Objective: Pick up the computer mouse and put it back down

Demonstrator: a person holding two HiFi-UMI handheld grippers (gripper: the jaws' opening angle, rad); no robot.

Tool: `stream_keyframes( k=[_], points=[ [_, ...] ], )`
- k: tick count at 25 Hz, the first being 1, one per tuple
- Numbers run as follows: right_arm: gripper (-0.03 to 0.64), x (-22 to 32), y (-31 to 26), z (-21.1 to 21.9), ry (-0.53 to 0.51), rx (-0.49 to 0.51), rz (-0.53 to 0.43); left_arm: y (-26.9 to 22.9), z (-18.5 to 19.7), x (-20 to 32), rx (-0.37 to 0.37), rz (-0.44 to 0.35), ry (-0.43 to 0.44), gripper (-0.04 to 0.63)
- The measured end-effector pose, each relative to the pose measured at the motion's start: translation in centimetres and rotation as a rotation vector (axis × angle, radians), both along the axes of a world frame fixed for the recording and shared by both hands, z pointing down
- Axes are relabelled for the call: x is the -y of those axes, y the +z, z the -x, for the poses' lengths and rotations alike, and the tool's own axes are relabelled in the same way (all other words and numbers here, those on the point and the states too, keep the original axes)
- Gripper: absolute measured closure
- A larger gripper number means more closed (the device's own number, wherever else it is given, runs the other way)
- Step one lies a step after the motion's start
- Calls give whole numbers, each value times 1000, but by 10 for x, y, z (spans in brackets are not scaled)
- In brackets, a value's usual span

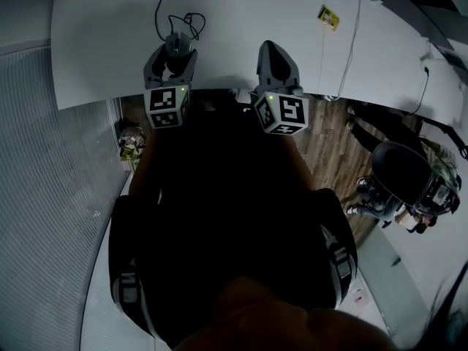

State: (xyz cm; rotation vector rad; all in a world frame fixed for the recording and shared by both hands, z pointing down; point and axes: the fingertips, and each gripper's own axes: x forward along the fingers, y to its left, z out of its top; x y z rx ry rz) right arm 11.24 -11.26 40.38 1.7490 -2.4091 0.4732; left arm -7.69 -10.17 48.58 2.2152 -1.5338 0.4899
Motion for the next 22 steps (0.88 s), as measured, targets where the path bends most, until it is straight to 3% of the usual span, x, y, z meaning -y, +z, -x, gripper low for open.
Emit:
stream_keyframes(
  k=[22],
  points=[
    [617, -1, 10, -5, 2, -16, 30, 87, 3, -9, 92, 153, 5, 298]
  ],
)
